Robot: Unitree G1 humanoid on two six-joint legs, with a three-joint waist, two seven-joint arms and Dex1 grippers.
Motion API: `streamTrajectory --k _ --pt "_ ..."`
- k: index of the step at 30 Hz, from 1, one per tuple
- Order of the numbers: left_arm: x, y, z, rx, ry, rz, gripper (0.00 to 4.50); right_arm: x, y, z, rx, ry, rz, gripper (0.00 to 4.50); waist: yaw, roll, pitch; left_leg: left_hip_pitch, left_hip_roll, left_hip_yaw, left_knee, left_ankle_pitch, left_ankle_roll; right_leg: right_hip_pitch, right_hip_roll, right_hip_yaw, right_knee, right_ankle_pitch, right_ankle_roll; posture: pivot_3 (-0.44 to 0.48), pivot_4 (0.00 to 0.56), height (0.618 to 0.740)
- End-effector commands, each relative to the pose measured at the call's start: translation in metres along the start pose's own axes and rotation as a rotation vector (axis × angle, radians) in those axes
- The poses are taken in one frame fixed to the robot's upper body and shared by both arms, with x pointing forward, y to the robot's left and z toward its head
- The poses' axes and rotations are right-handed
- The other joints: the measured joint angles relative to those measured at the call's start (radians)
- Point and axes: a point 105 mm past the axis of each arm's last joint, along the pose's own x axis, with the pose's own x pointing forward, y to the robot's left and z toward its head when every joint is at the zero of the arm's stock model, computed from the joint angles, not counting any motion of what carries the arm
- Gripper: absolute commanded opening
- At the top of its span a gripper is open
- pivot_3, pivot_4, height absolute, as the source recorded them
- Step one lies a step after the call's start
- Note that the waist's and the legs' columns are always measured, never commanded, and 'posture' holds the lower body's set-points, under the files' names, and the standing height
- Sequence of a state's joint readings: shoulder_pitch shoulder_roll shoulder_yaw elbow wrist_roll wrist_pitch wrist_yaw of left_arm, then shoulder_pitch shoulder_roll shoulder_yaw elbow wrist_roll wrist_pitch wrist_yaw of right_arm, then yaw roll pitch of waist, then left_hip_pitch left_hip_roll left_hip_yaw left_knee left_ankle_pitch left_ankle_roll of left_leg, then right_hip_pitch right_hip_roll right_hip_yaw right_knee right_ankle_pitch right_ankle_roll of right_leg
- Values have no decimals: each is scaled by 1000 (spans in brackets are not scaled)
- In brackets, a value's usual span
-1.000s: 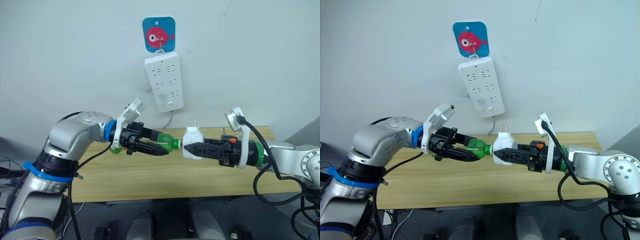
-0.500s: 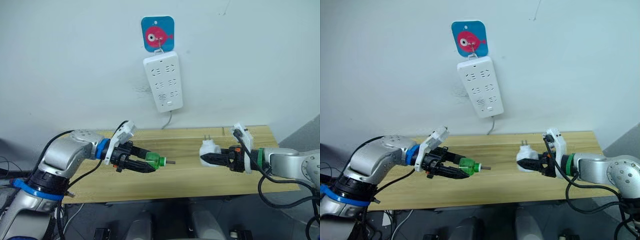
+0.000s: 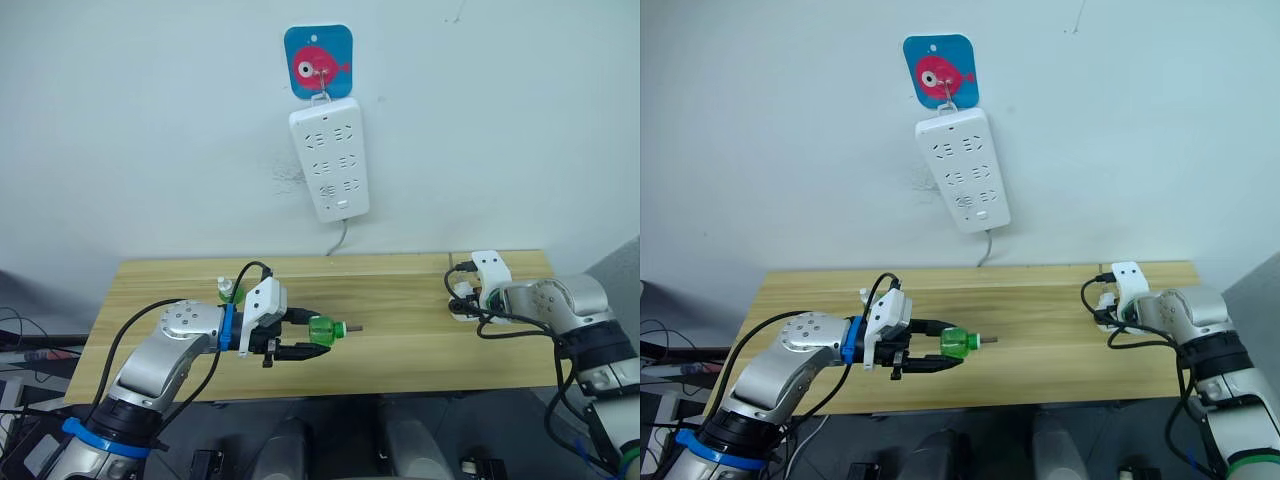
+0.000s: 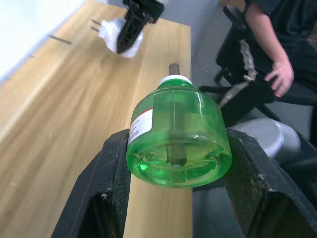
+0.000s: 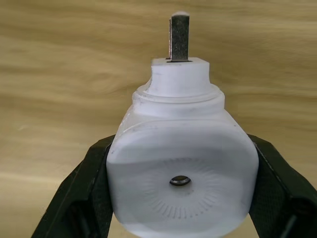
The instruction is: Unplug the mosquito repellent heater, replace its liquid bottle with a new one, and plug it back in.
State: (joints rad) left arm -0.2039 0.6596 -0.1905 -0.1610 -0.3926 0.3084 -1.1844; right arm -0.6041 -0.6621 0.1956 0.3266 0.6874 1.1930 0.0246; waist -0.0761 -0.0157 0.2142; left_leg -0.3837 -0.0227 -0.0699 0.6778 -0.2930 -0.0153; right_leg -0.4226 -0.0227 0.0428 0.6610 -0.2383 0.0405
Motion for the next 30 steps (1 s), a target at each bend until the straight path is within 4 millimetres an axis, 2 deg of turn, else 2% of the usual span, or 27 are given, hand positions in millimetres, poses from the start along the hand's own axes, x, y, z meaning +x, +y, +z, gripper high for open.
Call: streamTrajectory --k 1,3,5,9,11,13,15,21,24,27,30 --pt "4 -2 12 71 -28 -2 2265 -2 -5 7 17 -11 -2 3018 0 0 0 0 0 0 0 0 0 0 0 0 0 0 0 -75 225 740" --pt "5 -2 12 77 -30 -4 2265 -1 -8 9 30 -12 -12 3767 0 0 0 0 0 0 0 0 0 0 0 0 0 0 0 -74 226 740" --pt "6 -2 13 80 -34 -1 2265 -1 -9 10 44 -18 -20 4327 -1 1 0 0 0 0 0 0 0 0 0 0 0 0 0 -74 226 740" --pt "8 0 15 84 -55 12 2265 -13 -15 18 81 -71 -35 4500 -2 1 0 0 0 0 0 0 0 0 0 0 1 0 0 -97 218 740" --pt "8 4 17 88 -72 34 2265 -31 -22 26 71 -136 -49 4500 -2 1 1 0 0 0 0 0 0 0 0 0 1 0 0 -101 218 740" --pt "6 7 20 95 -103 65 2265 -54 -16 30 84 -196 7 4500 -1 1 1 0 0 -1 0 0 0 0 0 -1 1 0 0 -116 217 740" --pt "6 11 23 86 -149 103 2265 -78 -4 29 54 -259 85 4500 -1 1 1 -1 0 -3 0 0 0 0 0 -2 0 0 0 -116 217 740" --pt "9 21 38 40 -310 249 2265 -136 64 11 -150 -506 376 4500 -6 1 1 0 1 -3 -1 0 0 1 0 -3 0 0 0 -162 205 740" --pt "8 29 56 48 -423 352 2265 -166 95 14 -103 -775 524 4500 -9 1 0 1 1 -3 0 0 0 2 1 -2 0 0 1 -175 197 740" --pt "8 30 69 69 -493 390 2265 -179 130 -1 -19 -784 804 4500 -12 0 0 1 1 -1 0 0 0 2 1 -1 0 0 2 -186 191 740" --pt "11 27 73 95 -511 380 2265 -184 148 -1 68 -785 931 4500 -15 1 0 3 0 0 1 0 -1 3 1 -1 1 0 1 -195 183 740"
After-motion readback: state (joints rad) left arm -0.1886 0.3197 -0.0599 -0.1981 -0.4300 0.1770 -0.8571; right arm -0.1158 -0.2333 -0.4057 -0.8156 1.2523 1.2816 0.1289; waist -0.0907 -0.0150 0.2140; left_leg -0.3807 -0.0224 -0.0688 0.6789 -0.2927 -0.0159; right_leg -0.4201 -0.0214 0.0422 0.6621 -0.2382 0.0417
